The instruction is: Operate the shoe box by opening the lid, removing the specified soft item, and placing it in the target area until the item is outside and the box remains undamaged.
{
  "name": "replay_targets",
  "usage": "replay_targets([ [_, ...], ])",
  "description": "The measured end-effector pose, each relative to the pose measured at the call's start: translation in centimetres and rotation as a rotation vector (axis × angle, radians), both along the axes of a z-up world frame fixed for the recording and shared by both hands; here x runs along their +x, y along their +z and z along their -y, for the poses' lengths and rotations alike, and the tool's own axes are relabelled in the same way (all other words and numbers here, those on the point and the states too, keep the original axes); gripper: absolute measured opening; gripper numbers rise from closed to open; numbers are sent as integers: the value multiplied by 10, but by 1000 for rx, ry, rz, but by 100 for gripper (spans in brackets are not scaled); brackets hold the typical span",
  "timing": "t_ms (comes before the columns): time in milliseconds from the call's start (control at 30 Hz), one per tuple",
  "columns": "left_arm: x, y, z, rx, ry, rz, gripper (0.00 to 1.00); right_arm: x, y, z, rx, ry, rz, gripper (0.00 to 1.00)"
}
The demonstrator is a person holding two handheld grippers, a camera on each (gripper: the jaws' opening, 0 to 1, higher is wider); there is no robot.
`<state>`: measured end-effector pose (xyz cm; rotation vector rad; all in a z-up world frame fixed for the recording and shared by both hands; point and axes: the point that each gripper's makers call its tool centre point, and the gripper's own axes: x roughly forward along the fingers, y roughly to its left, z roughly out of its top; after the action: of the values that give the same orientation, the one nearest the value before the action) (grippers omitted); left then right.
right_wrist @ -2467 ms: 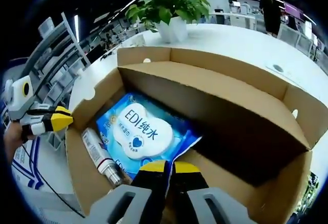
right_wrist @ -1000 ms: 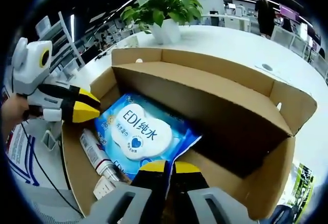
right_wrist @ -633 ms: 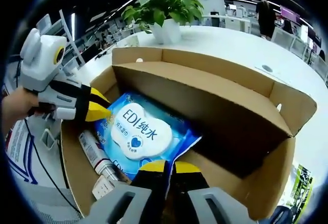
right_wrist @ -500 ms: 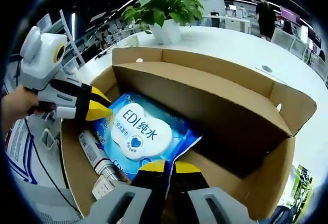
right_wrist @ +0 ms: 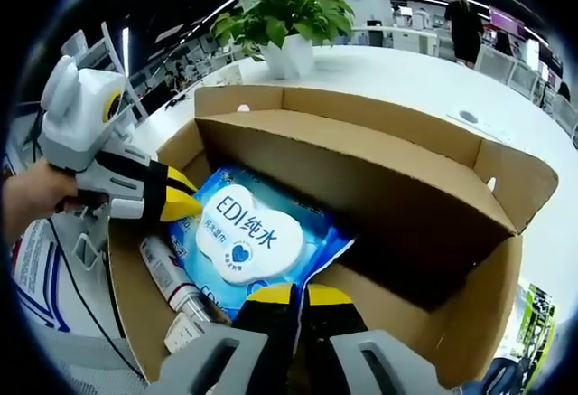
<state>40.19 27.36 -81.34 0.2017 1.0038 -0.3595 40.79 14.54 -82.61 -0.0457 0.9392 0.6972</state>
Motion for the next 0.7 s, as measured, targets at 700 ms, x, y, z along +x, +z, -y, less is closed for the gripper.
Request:
replay_targets([
  [700,-8,14,2,-72,29,58,0,-5,15,4,59,-3,64,0],
])
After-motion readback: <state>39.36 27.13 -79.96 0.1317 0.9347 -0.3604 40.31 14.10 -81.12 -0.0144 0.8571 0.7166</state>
